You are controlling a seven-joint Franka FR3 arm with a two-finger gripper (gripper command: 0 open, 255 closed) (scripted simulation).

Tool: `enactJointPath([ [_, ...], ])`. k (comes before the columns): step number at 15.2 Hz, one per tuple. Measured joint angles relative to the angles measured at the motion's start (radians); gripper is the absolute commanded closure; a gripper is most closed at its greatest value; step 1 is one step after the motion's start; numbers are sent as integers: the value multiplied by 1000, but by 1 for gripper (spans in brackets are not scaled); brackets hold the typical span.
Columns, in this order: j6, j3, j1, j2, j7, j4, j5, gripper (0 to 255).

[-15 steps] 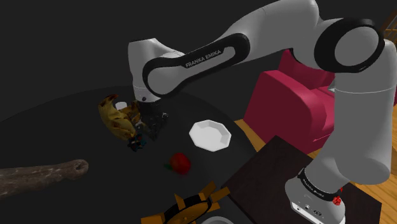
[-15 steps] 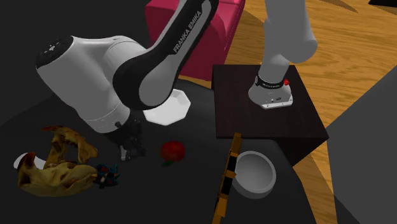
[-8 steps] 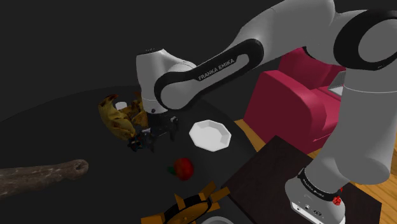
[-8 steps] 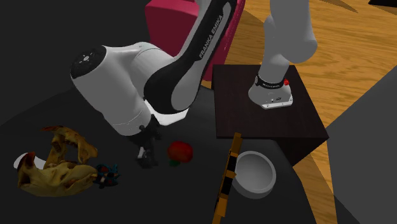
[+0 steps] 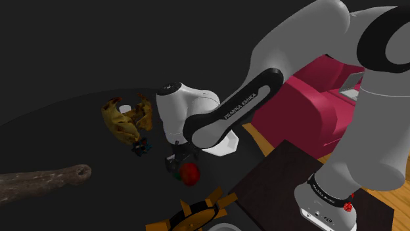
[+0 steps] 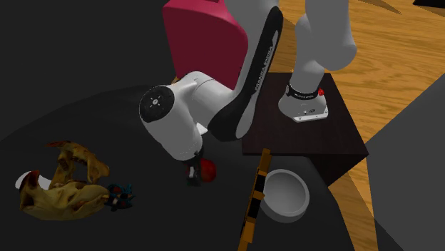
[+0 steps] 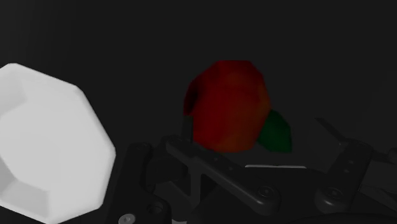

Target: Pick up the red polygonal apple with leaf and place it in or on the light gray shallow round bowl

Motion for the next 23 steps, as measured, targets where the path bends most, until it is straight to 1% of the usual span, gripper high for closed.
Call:
enactJointPath([
  [8,90,-26,18,49,42,-60,-57,0],
  [15,105,-31,21,61,48,-64,-65,0],
  [16,105,-31,21,61,48,-64,-65,255],
  [23,105,-30,22,60,48,-63,-65,255],
])
